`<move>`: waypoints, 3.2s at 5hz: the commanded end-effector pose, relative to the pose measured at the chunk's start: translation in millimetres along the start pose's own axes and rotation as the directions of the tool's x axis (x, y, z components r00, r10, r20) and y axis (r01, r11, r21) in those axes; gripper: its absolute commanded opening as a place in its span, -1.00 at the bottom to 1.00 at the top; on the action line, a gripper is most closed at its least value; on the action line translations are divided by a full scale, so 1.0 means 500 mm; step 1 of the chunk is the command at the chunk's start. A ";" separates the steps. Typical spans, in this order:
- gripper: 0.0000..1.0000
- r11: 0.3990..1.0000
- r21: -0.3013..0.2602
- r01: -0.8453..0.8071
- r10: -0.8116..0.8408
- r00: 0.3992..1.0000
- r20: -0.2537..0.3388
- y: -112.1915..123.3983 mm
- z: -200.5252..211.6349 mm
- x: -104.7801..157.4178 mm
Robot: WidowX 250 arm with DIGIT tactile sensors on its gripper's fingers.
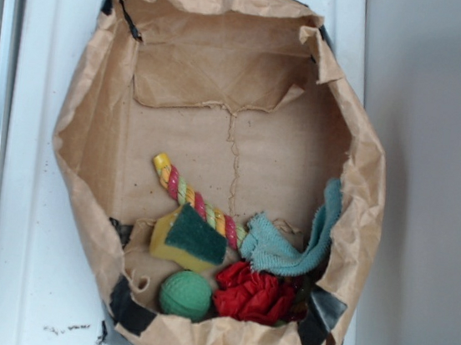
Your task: Grab the multicolored rope.
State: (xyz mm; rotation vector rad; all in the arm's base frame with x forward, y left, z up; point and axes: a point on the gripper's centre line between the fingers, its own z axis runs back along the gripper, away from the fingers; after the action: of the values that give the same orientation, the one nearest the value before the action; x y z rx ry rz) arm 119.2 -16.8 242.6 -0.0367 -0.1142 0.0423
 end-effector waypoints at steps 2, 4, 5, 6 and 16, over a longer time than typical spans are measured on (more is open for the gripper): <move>1.00 0.999 -0.006 0.054 -0.054 0.998 0.010 0.002 -0.049 0.092; 1.00 0.982 -0.046 0.184 -0.182 0.982 0.045 0.031 -0.112 0.238; 1.00 0.936 -0.060 0.345 -0.343 0.938 0.043 0.048 -0.141 0.293; 1.00 0.858 -0.166 0.487 -0.467 0.872 0.146 0.043 -0.133 0.311; 1.00 0.495 0.022 0.869 -0.868 0.493 0.066 0.077 -0.311 0.268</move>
State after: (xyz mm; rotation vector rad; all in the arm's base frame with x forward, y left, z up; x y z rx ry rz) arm 267.0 29.6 89.8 -0.0152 -0.1566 -0.9870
